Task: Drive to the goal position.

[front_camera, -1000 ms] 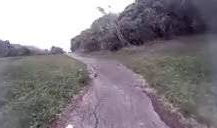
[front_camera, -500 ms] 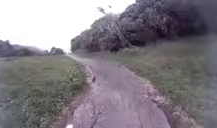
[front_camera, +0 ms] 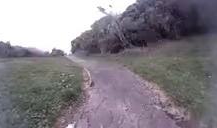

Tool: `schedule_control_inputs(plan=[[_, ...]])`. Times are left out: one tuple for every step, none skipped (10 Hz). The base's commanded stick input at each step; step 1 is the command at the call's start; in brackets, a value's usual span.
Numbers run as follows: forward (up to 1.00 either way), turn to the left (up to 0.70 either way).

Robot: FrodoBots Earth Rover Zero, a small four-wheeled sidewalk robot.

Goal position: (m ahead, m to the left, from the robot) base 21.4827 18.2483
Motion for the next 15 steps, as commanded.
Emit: schedule_control_inputs(plan=[[0.85,0.0],[0.85,0.0],[0.85,0.0],[0.85,0.0],[0.85,0.0],[0.85,0.0],[0.85,0.0],[0.85,0.0],[0.85,-0.15],[0.85,-0.34],[0.85,-0.34],[0.85,0.0],[0.85,0.0],[0.85,0.0],[0.85,0.0]])
